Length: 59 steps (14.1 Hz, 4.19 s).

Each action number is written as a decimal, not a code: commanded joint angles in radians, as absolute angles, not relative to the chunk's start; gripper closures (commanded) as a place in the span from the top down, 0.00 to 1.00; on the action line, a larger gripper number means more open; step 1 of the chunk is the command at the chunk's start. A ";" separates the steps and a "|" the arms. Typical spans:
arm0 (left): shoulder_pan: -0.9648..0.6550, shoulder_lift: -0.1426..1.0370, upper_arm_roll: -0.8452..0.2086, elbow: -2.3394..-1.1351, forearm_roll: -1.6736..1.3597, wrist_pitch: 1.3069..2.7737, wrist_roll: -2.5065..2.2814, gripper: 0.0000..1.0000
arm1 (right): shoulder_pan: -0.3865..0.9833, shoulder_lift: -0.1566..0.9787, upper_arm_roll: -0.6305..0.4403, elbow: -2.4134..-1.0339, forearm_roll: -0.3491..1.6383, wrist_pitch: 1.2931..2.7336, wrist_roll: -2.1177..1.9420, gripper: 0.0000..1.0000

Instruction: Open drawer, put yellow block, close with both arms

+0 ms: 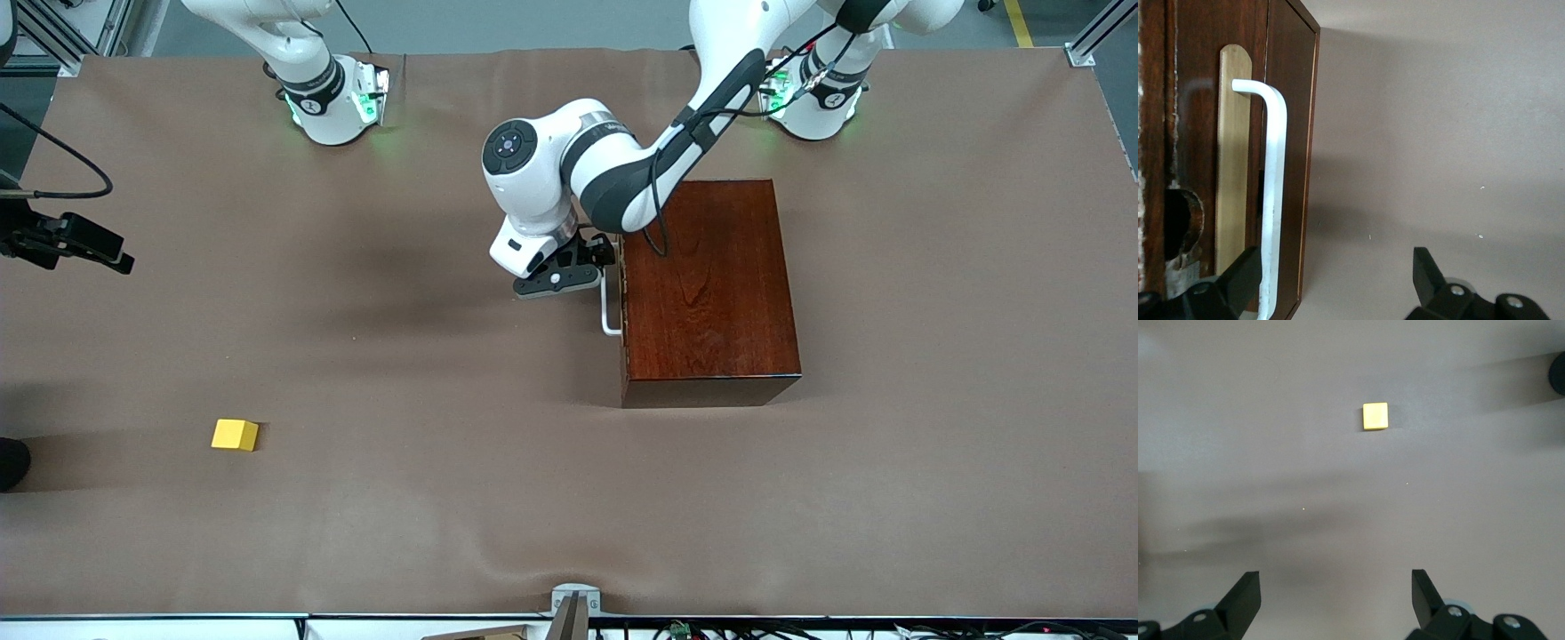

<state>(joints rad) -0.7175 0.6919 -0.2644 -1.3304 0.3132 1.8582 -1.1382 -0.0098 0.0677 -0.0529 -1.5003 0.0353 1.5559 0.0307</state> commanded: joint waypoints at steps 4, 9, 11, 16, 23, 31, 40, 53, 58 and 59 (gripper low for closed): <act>-0.729 0.722 -0.259 -1.295 0.347 1.836 -1.137 1.00 | -0.015 0.046 -0.048 -1.511 0.026 1.552 0.035 1.00; -0.729 0.727 -0.259 -1.296 0.360 1.836 -1.134 1.00 | -0.015 0.046 -0.048 -1.511 0.026 1.551 0.035 1.00; -0.729 0.729 -0.258 -1.296 0.365 1.836 -1.132 1.00 | -0.015 0.046 -0.048 -1.511 0.026 1.551 0.035 1.00; -0.729 0.729 -0.252 -1.296 0.409 1.821 -1.137 1.00 | -0.015 0.045 -0.048 -1.511 0.026 1.551 0.035 1.00; -0.762 0.758 -0.212 -1.292 0.417 1.825 -1.146 1.00 | -0.015 0.046 -0.048 -1.511 0.026 1.551 0.035 1.00; -0.788 0.765 -0.172 -1.289 0.416 1.865 -1.167 1.00 | -0.015 0.044 -0.048 -1.511 0.026 1.551 0.035 1.00; -0.784 0.765 -0.173 -1.289 0.403 1.916 -1.209 1.00 | -0.015 0.046 -0.048 -1.511 0.026 1.551 0.035 1.00; -0.765 0.769 -0.173 -1.289 0.331 2.036 -1.276 1.00 | -0.015 0.046 -0.048 -1.511 0.026 1.551 0.035 1.00; -0.765 0.769 -0.173 -1.290 0.328 2.057 -1.298 1.00 | -0.015 0.046 -0.046 -1.511 0.026 1.551 0.034 1.00; -0.767 0.769 -0.173 -1.290 0.328 2.063 -1.302 1.00 | -0.015 0.046 -0.048 -1.511 0.026 1.551 0.035 1.00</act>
